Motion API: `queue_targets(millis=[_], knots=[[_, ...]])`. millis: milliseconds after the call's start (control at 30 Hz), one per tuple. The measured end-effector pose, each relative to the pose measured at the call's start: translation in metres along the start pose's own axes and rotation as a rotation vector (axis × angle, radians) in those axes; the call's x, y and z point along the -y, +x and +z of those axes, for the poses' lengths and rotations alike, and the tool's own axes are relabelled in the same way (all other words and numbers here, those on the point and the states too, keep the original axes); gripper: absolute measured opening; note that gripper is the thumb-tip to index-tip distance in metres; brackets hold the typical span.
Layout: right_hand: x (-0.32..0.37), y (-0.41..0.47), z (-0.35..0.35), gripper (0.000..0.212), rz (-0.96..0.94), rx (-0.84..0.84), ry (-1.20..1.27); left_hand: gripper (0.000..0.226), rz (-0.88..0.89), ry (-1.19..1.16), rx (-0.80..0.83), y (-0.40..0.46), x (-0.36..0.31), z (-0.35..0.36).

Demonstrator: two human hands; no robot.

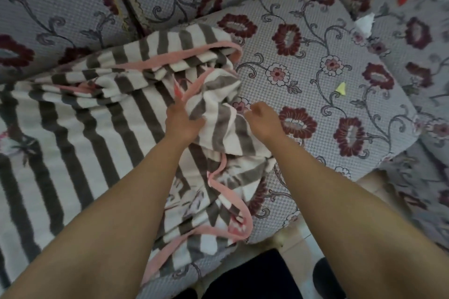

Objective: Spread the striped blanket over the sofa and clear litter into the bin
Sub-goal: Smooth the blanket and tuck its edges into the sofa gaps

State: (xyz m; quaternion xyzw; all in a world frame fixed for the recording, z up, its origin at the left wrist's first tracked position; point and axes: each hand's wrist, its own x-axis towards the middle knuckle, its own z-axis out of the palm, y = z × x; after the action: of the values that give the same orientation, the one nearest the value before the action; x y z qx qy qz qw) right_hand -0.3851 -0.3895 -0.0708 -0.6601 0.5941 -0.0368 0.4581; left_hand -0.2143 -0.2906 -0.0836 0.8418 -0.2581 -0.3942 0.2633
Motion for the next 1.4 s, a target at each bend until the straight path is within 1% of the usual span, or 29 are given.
queue_targets(millis=[33, 67, 100, 167, 200, 233, 300, 367, 433, 500, 567, 600, 633, 700, 767, 833, 867, 933, 967, 1000, 1033, 1067, 1100, 1167, 1200, 1267, 1300, 1367, 1400], knots=[[0.006, 0.008, 0.0, 0.045, 0.013, -0.001, 0.039, 0.095, -0.044, -0.021, 0.029, 0.004, -0.004, 0.005], [0.012, 0.018, -0.001, 0.046, 0.027, 0.004, 0.085, 0.094, -0.064, -0.031, 0.06, 0.006, -0.007, 0.009], [0.018, 0.029, -0.003, 0.049, 0.035, 0.021, 0.127, 0.085, -0.075, -0.028, 0.087, 0.008, -0.011, 0.014], [0.032, 0.056, -0.009, 0.056, 0.04, 0.075, 0.187, 0.042, -0.123, -0.056, 0.153, 0.009, -0.024, 0.023], [0.04, 0.07, -0.012, 0.061, 0.05, 0.113, 0.199, 0.029, -0.154, -0.079, 0.206, 0.008, -0.031, 0.028], [0.045, 0.08, -0.012, 0.065, 0.068, 0.139, 0.207, 0.024, -0.149, -0.055, 0.263, 0.005, -0.036, 0.033], [0.06, 0.103, -0.011, 0.064, 0.058, 0.191, 0.234, 0.029, -0.08, 0.03, 0.309, 0.002, -0.049, 0.045], [0.073, 0.122, -0.006, 0.06, 0.013, 0.236, 0.285, 0.049, -0.006, 0.082, 0.36, -0.003, -0.061, 0.058], [0.078, 0.134, 0.0, 0.071, 0.003, 0.284, 0.258, 0.067, 0.013, 0.166, 0.476, -0.01, -0.069, 0.075], [0.077, 0.142, 0.004, 0.078, 0.001, 0.362, 0.074, 0.073, 0.015, 0.233, 0.565, -0.019, -0.072, 0.09], [0.075, 0.144, 0.004, 0.063, -0.021, 0.506, -0.146, 0.069, 0.014, 0.261, 0.62, -0.024, -0.072, 0.098], [0.076, 0.145, 0.0, 0.055, -0.052, 0.523, -0.19, 0.065, -0.01, 0.25, 0.631, -0.026, -0.072, 0.1], [0.078, 0.147, -0.006, 0.047, -0.096, 0.473, -0.19, 0.059, -0.037, 0.236, 0.626, -0.027, -0.074, 0.102], [0.083, 0.156, -0.035, 0.033, -0.202, 0.243, -0.146, 0.047, -0.051, 0.183, 0.54, -0.028, -0.094, 0.108], [0.087, 0.169, -0.072, 0.022, -0.296, -0.002, -0.087, 0.035, 0.028, 0.11, 0.427, -0.025, -0.121, 0.119], [0.085, 0.184, -0.117, 0.029, -0.366, -0.134, -0.113, 0.033, 0.132, 0.016, 0.393, -0.02, -0.161, 0.141], [0.081, 0.191, -0.14, 0.032, -0.396, -0.175, -0.161, 0.04, 0.163, -0.034, 0.425, -0.019, -0.181, 0.156], [0.066, 0.203, -0.177, 0.031, -0.428, -0.199, -0.286, 0.071, 0.163, -0.066, 0.57, -0.017, -0.214, 0.183], [0.056, 0.208, -0.192, 0.032, -0.418, -0.151, -0.353, 0.083, 0.152, -0.051, 0.648, -0.017, -0.224, 0.194], [0.047, 0.213, -0.202, 0.033, -0.388, -0.068, -0.437, 0.088, 0.136, -0.036, 0.694, -0.017, -0.228, 0.201], [0.038, 0.217, -0.21, 0.032, -0.349, 0.023, -0.544, 0.086, 0.116, -0.045, 0.699, -0.016, -0.227, 0.204], [0.031, 0.22, -0.216, 0.031, -0.302, 0.105, -0.646, 0.077, 0.092, -0.07, 0.657, -0.013, -0.222, 0.202], [0.023, 0.221, -0.221, 0.034, -0.265, 0.174, -0.715, 0.063, 0.074, -0.085, 0.568, -0.01, -0.215, 0.198], [0.015, 0.223, -0.222, 0.042, -0.237, 0.273, -0.76, 0.035, 0.077, 0.012, 0.279, -0.002, -0.199, 0.178], [0.014, 0.223, -0.218, 0.038, -0.246, 0.295, -0.747, 0.03, 0.091, 0.087, 0.138, 0.003, -0.192, 0.165], [0.014, 0.223, -0.206, 0.025, -0.279, 0.29, -0.661, 0.028, 0.112, 0.165, -0.081, 0.013, -0.183, 0.136], [0.014, 0.224, -0.198, 0.023, -0.293, 0.283, -0.611, 0.029, 0.113, 0.171, -0.163, 0.019, -0.18, 0.121], [0.02, 0.226, -0.184, 0.028, -0.316, 0.274, -0.552, 0.033, 0.082, 0.166, -0.271, 0.036, -0.174, 0.096], [0.023, 0.228, -0.178, 0.033, -0.321, 0.265, -0.533, 0.037, 0.063, 0.185, -0.289, 0.046, -0.17, 0.086]])
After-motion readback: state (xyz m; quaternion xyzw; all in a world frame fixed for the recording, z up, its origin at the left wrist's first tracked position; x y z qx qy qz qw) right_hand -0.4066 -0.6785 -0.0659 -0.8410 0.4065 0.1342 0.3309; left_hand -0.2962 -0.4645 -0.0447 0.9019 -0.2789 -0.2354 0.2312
